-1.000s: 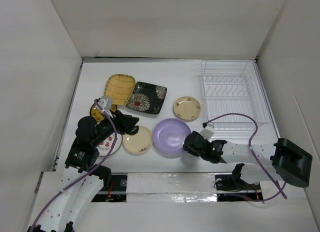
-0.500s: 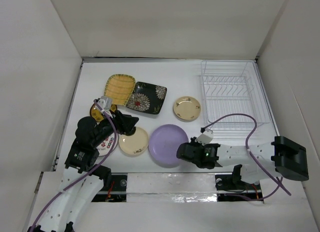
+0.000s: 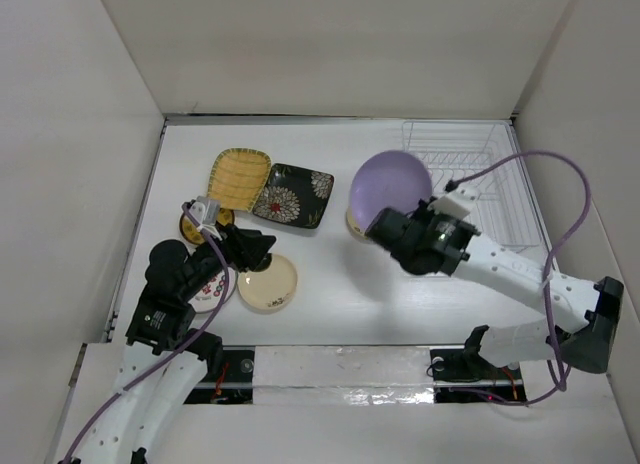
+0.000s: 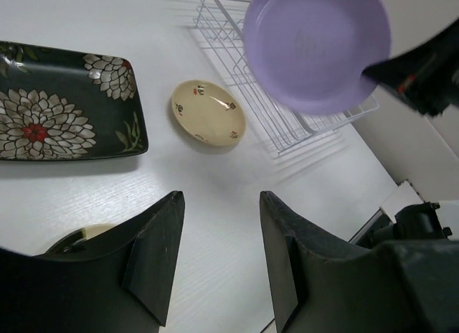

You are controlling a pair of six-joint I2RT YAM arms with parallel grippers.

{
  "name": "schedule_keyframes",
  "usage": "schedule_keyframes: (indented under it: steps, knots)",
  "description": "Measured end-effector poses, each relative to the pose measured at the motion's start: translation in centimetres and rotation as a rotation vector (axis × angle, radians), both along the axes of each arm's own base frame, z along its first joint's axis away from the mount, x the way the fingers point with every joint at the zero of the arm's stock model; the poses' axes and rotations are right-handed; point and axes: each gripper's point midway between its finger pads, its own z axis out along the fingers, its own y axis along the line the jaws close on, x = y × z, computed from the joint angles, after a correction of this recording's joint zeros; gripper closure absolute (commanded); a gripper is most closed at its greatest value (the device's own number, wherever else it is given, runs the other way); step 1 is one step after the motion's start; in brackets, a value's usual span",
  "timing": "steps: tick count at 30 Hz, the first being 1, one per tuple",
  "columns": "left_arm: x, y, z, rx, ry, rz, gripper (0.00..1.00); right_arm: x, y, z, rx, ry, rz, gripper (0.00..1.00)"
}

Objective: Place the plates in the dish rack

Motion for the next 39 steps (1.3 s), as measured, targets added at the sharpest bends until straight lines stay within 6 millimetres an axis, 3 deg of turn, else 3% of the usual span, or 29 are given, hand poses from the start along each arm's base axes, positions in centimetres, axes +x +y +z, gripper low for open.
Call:
schedule_keyframes:
  steps: [2,3,4,11,14,17,25,33,39]
  knots:
    - [-0.3,0.0,0.3,-0.004,-0.014,-0.003,0.57,2.5,-3.5,2.7,-0.076,-0.039,-0.095,1.0]
    - [-0.5,0.0,0.5,-0.007,-0.024,-0.005,0.57,4.1,-7.1,4.3,-0.151,-0.041,-0.18,1.0]
    - [-0.6,-0.1,0.7,-0.01,-0.031,-0.01,0.57,4.3,-7.6,4.6,-0.164,-0.041,-0.193,1.0]
    - [-2.5,-0.3,2.4,-0.04,-0.108,-0.039,0.57,8.2,-19.2,9.3,-0.333,-0.004,-0.399,1.0]
    - [-3.2,-0.2,3.1,-0.056,-0.14,-0.039,0.54,10.2,-22.6,11.7,-0.431,0.004,-0.491,1.0]
    - [-3.6,-0.1,3.6,-0.067,-0.161,-0.04,0.54,11.9,-25.0,11.9,-0.543,0.052,-0.527,1.0]
    - [-4.5,-0.5,3.8,-0.079,-0.17,-0.07,0.54,13.7,-28.9,9.3,-0.819,0.269,-0.549,1.0]
    - [-4.7,-0.6,3.8,-0.083,-0.173,-0.077,0.55,14.5,-29.5,11.0,-0.93,0.284,-0.528,1.0]
    - [-4.7,-0.6,3.7,-0.082,-0.171,-0.077,0.55,16.0,-29.0,9.3,-0.966,0.308,-0.476,1.0]
